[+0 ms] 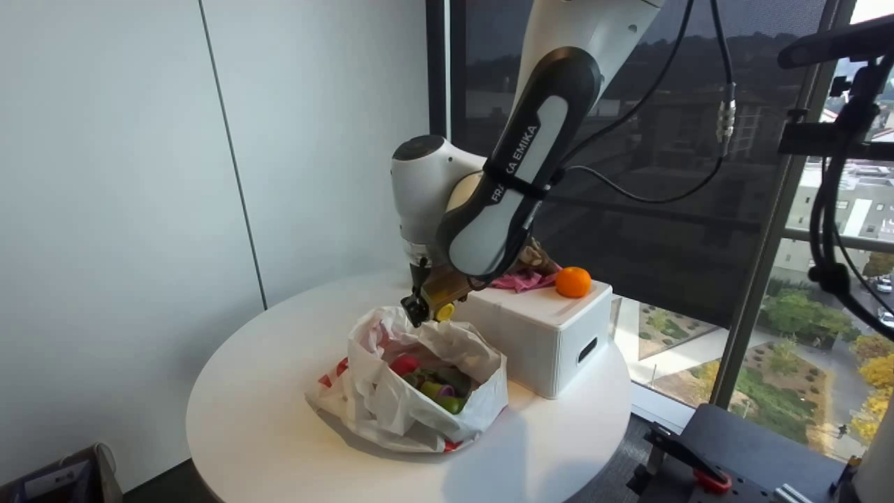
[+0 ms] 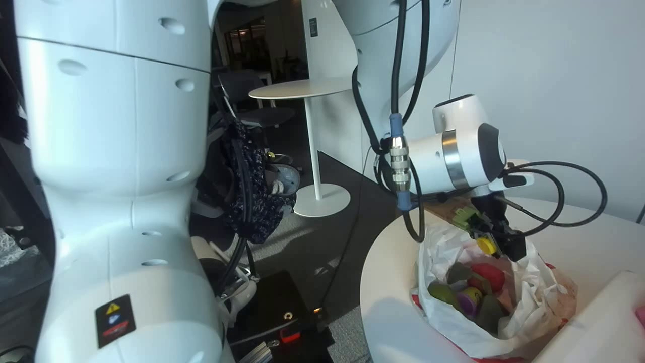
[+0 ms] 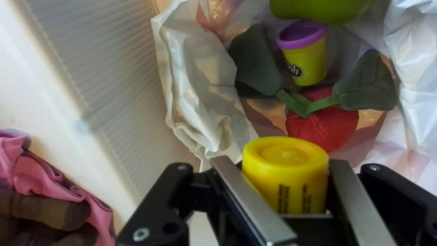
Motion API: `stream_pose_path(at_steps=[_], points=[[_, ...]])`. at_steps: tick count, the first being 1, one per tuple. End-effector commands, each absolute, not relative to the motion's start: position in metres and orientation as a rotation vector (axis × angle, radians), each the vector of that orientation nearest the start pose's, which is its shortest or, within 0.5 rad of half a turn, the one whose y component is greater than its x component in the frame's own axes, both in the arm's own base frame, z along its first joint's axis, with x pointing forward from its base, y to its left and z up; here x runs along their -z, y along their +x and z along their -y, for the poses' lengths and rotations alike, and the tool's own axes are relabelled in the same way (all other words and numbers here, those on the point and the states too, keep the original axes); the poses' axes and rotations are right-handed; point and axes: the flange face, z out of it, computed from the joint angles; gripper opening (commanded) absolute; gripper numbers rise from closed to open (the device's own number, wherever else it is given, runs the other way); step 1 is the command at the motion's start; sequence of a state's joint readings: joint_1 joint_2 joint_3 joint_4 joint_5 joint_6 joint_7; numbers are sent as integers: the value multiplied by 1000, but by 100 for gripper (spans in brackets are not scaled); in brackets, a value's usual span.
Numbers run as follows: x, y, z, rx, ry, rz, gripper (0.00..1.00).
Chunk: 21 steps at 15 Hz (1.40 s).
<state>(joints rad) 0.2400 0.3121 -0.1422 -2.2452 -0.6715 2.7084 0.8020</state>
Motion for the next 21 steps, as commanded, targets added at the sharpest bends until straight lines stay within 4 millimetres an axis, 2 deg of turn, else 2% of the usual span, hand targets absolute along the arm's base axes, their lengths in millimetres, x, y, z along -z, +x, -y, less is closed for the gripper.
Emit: stream_pose_path(at_steps=[1, 2, 4, 6, 9, 11, 13, 17, 19, 21], points=[[-209, 565, -99, 412, -3418, 18, 17], [-198, 568, -101, 345, -3415, 4, 35], [-186, 572, -103, 267, -3391, -8, 49], [-187, 576, -100, 229, -3355, -37, 65], [-212, 582, -80, 239, -3321, -151, 87], [-233, 582, -56, 244, -3298, -285, 99], [-258, 585, -24, 359, -3282, -478, 100], [-304, 586, 58, 556, -3240, -805, 100], [-321, 589, 92, 608, -3207, -989, 99], [-329, 593, 117, 657, -3150, -1182, 100]])
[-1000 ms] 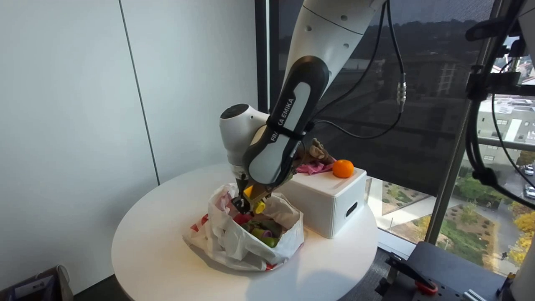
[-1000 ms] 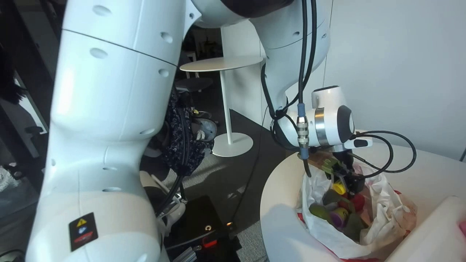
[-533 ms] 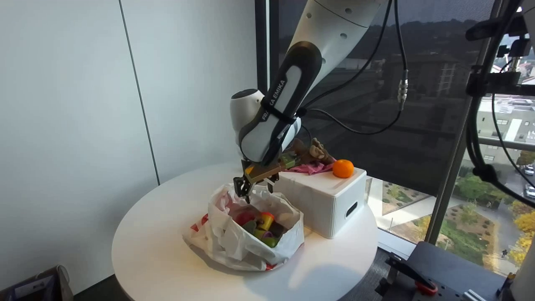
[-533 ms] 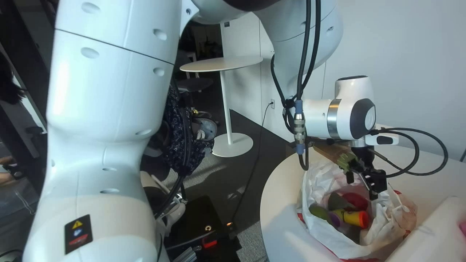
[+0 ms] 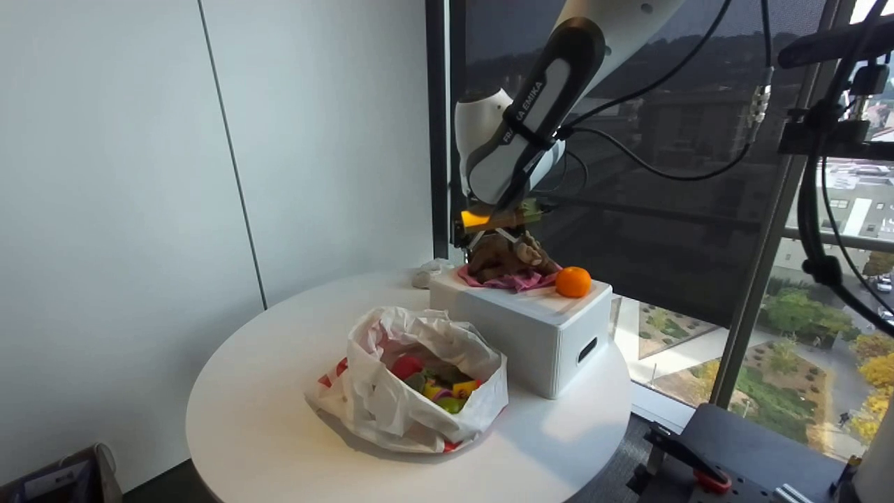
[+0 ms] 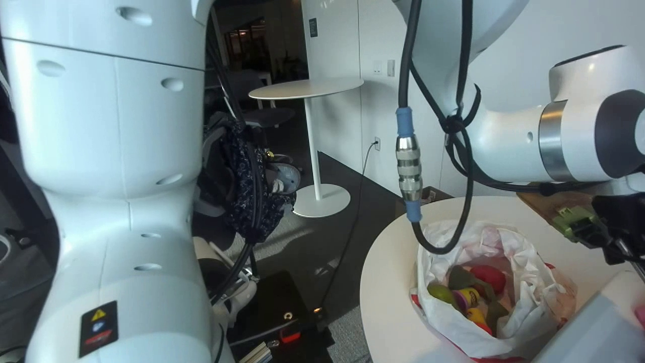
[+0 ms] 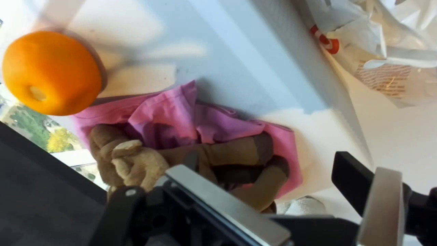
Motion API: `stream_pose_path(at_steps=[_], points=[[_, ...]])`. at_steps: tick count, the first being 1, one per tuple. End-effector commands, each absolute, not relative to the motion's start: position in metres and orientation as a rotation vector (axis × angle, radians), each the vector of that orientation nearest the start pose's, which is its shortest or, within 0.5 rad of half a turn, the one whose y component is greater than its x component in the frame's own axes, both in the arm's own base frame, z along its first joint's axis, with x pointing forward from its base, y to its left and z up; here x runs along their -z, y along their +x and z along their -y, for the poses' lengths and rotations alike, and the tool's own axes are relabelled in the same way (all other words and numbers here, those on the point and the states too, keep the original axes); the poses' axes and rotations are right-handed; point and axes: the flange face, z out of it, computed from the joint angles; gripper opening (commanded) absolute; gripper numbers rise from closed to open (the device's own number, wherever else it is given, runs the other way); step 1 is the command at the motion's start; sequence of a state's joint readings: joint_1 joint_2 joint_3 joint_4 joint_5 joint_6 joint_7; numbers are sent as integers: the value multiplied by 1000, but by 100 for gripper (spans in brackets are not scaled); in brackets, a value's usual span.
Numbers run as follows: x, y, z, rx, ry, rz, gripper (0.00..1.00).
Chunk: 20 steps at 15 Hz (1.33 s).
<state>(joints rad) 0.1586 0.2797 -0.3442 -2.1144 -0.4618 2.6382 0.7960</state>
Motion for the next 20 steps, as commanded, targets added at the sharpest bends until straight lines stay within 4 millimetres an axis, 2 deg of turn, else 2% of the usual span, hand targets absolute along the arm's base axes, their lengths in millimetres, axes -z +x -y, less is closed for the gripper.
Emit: stream_pose_path(at_steps=[1, 4, 6, 9, 14, 20], points=[[-330, 595, 125, 672, -3118, -1273, 100], [-327, 607, 136, 680, -2996, -1544, 100], [-326, 619, 141, 784, -2931, -1675, 100], [-324, 632, 147, 916, -2988, -1659, 100], [-310, 645, 154, 903, -3054, -1607, 100], [-280, 658, 160, 899, -3000, -1587, 100]])
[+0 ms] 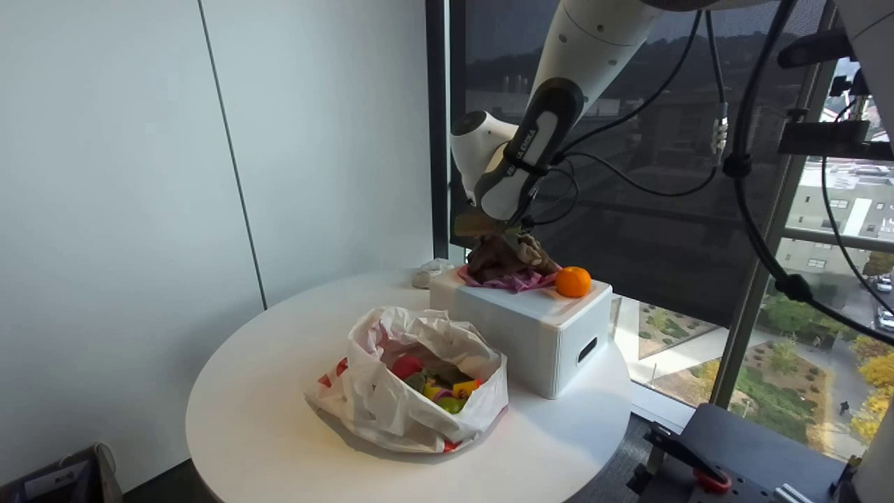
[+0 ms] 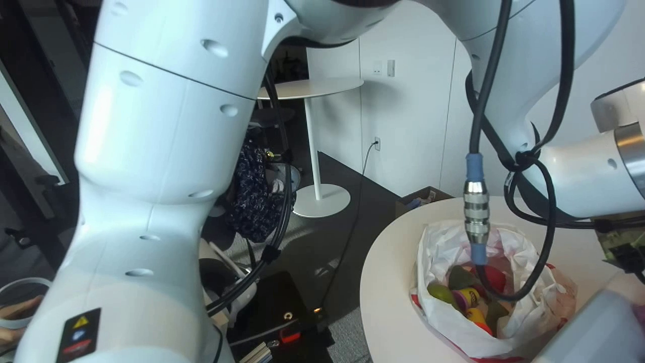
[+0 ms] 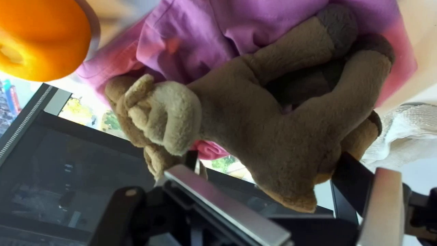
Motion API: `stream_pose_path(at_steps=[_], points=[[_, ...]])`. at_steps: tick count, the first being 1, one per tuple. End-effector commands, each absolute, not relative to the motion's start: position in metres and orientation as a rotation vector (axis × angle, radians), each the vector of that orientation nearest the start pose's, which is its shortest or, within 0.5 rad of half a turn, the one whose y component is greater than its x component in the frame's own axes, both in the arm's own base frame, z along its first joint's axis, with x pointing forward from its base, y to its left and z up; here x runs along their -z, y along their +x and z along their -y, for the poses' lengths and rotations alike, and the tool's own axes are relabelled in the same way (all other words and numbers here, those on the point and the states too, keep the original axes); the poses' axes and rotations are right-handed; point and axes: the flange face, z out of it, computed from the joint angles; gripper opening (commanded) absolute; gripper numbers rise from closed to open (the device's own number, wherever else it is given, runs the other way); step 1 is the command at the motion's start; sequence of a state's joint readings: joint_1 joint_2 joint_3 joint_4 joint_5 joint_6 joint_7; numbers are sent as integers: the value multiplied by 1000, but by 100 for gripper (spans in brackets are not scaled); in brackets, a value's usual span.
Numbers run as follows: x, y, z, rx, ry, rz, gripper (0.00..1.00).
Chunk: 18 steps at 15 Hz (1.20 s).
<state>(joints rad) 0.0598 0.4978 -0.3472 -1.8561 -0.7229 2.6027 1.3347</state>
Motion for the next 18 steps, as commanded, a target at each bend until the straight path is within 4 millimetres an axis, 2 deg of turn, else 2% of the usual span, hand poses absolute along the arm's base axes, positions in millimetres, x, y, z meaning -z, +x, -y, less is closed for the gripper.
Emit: stream_pose_path(at_steps=[1, 3, 4, 5, 6, 9, 12, 14, 15, 18], points=[[-275, 659, 159, 896, -2994, -1574, 100], [-265, 660, 157, 896, -3005, -1547, 100], [-261, 659, 156, 882, -3010, -1531, 75], [-259, 657, 154, 873, -3005, -1523, 74], [-258, 655, 153, 869, -3001, -1525, 68], [-260, 648, 148, 883, -3013, -1515, 42], [-259, 639, 144, 851, -3023, -1521, 21], [-268, 628, 140, 822, -3024, -1528, 8], [-276, 621, 137, 829, -3030, -1528, 8], [-319, 593, 127, 996, -3082, -1499, 10]])
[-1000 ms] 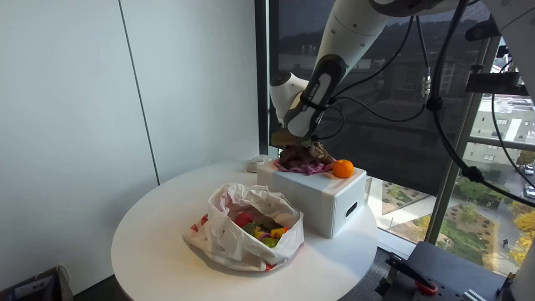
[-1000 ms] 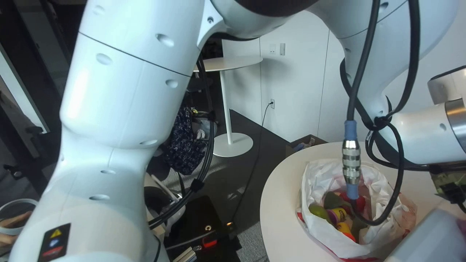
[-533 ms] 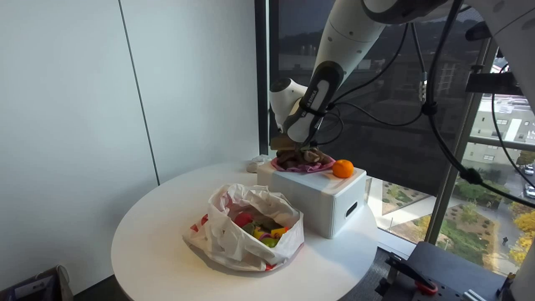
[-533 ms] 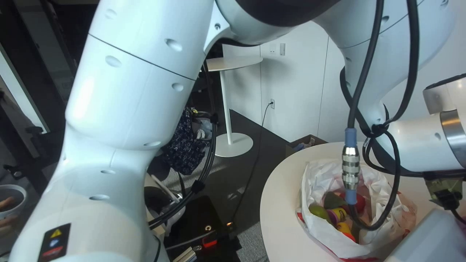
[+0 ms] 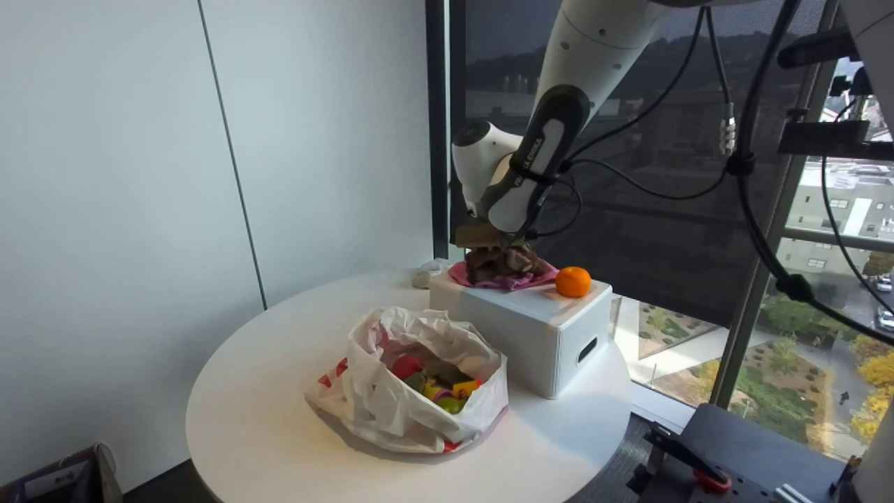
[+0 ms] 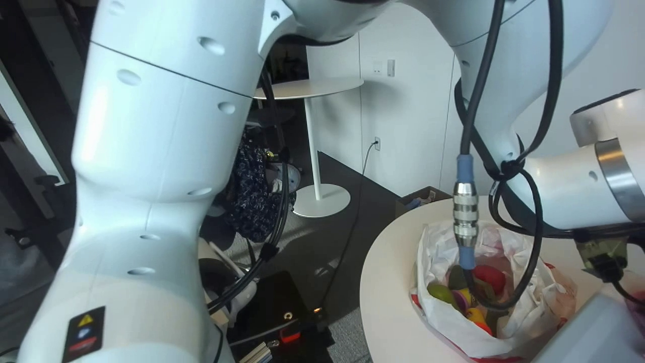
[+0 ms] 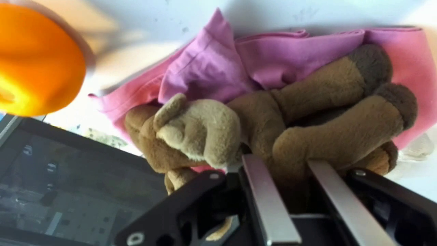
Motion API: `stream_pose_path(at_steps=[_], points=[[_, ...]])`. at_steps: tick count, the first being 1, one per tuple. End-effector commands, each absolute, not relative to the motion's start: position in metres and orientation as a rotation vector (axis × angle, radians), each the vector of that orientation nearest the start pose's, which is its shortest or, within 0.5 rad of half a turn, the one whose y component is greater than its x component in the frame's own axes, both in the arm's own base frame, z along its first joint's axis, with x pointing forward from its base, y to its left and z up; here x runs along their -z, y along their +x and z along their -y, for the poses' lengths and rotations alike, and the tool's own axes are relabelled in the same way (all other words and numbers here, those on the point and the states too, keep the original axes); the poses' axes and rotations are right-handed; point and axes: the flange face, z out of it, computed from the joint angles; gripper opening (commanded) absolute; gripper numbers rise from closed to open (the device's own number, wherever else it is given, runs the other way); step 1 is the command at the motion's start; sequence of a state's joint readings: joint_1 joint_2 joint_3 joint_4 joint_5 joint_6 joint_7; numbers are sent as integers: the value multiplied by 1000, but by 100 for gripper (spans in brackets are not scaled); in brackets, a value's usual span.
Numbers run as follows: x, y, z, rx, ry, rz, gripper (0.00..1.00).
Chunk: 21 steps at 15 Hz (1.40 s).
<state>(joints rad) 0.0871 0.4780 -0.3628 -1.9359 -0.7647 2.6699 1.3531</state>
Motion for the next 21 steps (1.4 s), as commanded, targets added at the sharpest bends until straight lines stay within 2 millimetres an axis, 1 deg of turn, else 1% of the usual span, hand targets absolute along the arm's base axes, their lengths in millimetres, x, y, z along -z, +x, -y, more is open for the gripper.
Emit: stream_pose_path(at_steps=[1, 2, 3, 5, 6, 7, 8, 10, 12, 14, 16, 18, 19, 21], points=[[-332, 587, 125, 1098, -3094, -1486, 7], [-348, 581, 120, 1192, -3100, -1467, 8], [-362, 574, 112, 1276, -3104, -1412, 9], [-383, 549, 83, 1329, -3120, -1125, 9], [-389, 537, 64, 1296, -3137, -1012, 9], [-401, 526, 45, 1318, -3148, -927, 9], [-399, 514, 22, 1281, -3154, -849, 9], [-391, 503, -20, 1213, -3145, -696, 9], [-374, 500, -56, 1131, -3110, -563, 9], [-351, 503, -81, 1039, -3072, -449, 9], [-319, 508, -95, 910, -3030, -410, 9], [-280, 513, -103, 786, -2997, -380, 9], [-255, 511, -106, 714, -2983, -386, 9], [-221, 507, -118, 585, -2935, -395, 9]])
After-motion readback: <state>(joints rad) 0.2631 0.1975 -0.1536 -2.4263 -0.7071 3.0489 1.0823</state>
